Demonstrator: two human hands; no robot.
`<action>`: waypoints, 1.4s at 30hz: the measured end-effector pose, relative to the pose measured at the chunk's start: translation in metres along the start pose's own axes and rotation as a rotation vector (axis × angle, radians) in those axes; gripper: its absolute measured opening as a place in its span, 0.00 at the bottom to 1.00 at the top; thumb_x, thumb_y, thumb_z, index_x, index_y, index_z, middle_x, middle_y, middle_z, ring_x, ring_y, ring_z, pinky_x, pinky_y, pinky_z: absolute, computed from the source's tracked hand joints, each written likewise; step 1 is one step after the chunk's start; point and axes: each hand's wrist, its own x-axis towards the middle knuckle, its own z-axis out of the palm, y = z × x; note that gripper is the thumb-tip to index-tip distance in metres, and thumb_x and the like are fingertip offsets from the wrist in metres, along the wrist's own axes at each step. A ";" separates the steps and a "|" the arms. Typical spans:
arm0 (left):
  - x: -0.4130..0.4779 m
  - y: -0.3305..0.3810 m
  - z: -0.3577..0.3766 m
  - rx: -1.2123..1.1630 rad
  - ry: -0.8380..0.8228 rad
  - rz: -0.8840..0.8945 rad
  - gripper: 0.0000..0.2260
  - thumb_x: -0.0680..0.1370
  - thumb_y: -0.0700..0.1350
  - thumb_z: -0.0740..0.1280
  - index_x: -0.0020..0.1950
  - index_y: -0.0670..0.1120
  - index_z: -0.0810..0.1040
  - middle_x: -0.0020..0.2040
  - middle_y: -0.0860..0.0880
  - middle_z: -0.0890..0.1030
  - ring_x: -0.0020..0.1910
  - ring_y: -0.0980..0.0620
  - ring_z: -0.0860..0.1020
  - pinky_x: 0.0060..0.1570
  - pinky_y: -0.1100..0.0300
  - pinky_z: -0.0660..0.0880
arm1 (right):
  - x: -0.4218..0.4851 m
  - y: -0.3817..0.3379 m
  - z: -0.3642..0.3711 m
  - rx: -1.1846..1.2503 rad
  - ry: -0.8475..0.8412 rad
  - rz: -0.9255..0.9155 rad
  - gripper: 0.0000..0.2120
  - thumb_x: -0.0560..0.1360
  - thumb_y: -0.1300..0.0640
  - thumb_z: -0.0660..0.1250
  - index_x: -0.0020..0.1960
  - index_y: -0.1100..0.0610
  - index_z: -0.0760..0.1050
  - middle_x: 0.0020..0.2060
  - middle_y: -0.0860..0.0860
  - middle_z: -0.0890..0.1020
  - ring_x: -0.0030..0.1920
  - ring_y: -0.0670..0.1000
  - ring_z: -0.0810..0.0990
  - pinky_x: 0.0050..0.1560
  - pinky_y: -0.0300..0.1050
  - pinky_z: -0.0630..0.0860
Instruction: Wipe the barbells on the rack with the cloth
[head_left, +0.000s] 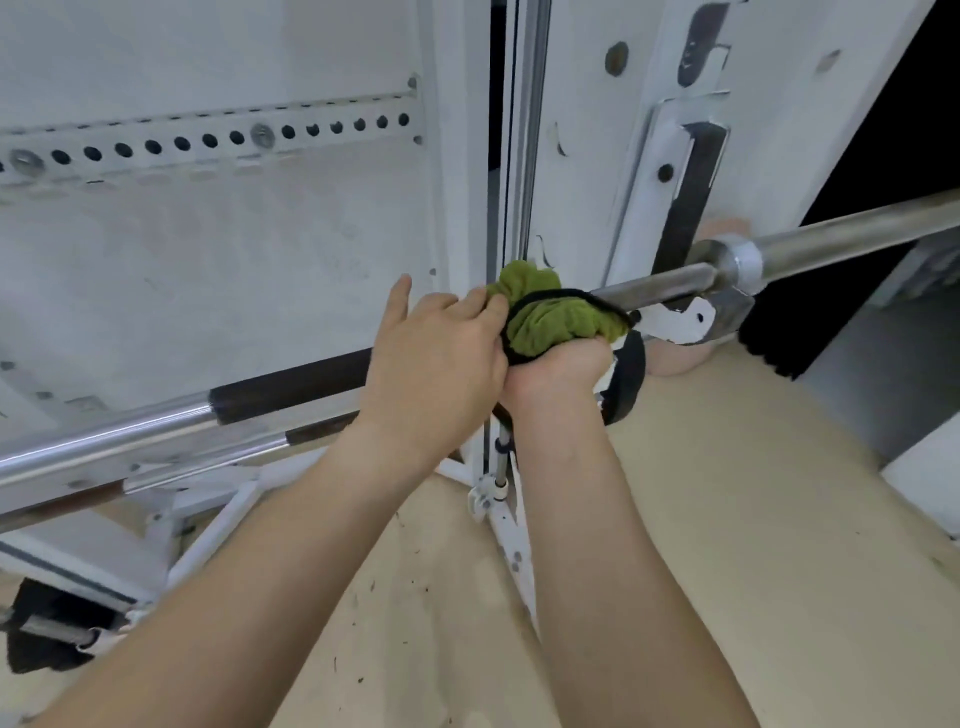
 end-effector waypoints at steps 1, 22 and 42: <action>0.013 0.013 0.002 0.005 -0.014 0.019 0.18 0.77 0.46 0.57 0.63 0.47 0.79 0.59 0.51 0.84 0.54 0.44 0.81 0.73 0.36 0.60 | 0.008 -0.017 -0.001 0.029 -0.004 -0.007 0.23 0.84 0.47 0.50 0.49 0.60 0.79 0.43 0.59 0.82 0.44 0.59 0.80 0.41 0.52 0.76; 0.038 0.039 -0.006 -0.006 -0.347 -0.124 0.14 0.78 0.49 0.60 0.63 0.49 0.70 0.53 0.48 0.78 0.56 0.42 0.78 0.75 0.42 0.58 | -0.010 -0.025 -0.046 -0.498 0.066 -0.007 0.17 0.82 0.50 0.60 0.54 0.58 0.84 0.44 0.54 0.88 0.46 0.54 0.85 0.48 0.48 0.82; 0.082 0.091 0.040 0.291 -0.068 0.005 0.09 0.81 0.51 0.65 0.50 0.47 0.69 0.33 0.50 0.68 0.28 0.49 0.67 0.28 0.57 0.61 | 0.014 -0.221 -0.004 -1.405 -0.163 -1.112 0.07 0.76 0.59 0.69 0.51 0.51 0.82 0.42 0.42 0.84 0.48 0.45 0.83 0.54 0.48 0.82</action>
